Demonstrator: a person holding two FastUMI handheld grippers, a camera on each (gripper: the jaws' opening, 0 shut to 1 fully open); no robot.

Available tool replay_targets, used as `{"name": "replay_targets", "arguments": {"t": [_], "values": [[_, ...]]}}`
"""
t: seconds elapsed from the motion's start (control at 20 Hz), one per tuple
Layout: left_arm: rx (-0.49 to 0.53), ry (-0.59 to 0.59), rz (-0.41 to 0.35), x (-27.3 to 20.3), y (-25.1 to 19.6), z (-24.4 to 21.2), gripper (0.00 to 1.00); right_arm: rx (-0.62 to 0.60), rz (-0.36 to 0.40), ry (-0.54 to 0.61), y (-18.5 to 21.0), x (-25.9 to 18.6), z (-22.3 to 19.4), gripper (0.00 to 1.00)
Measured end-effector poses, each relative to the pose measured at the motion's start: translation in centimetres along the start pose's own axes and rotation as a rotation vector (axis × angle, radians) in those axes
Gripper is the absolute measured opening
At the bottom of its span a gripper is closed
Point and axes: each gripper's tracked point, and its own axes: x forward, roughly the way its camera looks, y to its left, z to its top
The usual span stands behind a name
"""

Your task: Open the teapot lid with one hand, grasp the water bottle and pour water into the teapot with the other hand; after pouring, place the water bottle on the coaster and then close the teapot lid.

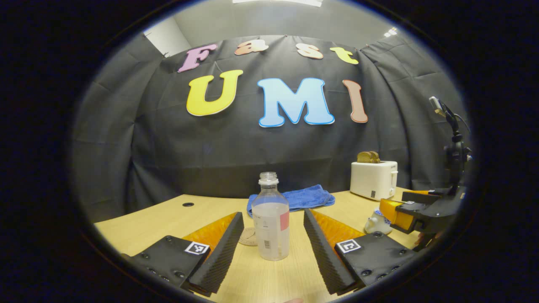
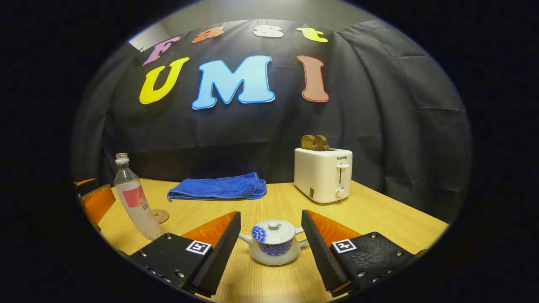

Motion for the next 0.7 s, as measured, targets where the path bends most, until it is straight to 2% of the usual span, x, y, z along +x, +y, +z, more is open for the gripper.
{"name": "replay_targets", "arguments": {"t": [0.05,0.1,0.25,0.3,0.4,0.5,0.6,0.65,0.7], "values": [[-0.002,-0.002,-0.002,0.1,-0.1,0.2,0.99,-0.009,0.002,-0.002,0.0,0.3,0.1,0.89],[-0.005,-0.007,-0.002,0.2,0.0,0.5,1.0,-0.013,-0.001,-0.001,0.0,0.6,0.1,0.82],[-0.006,-0.02,0.002,0.6,0.8,0.7,0.99,-0.031,-0.011,0.014,-0.1,1.5,-0.5,0.82],[-0.007,-0.018,0.006,0.9,1.2,0.6,0.99,-0.031,-0.009,0.028,-0.2,1.7,-0.8,0.69],[-0.019,-0.011,0.008,1.5,1.6,0.4,0.99,-0.034,-0.012,0.048,-0.2,2.1,-1.6,0.64],[-0.028,-0.002,0.008,2.1,1.8,-0.1,0.99,-0.034,-0.005,0.051,-0.2,2.2,-1.5,0.47],[-0.032,0.016,-0.002,2.6,1.6,-0.6,0.99,-0.061,-0.003,0.049,0.0,1.9,-1.3,0.47],[-0.032,0.019,-0.006,2.6,1.5,-0.8,0.99,-0.066,-0.02,0.038,-0.3,4.2,-1.1,0.12],[-0.032,0.02,-0.005,2.6,1.7,-0.8,0.99,-0.075,-0.016,0.044,-0.3,2.8,-1.4,0.14]]}}
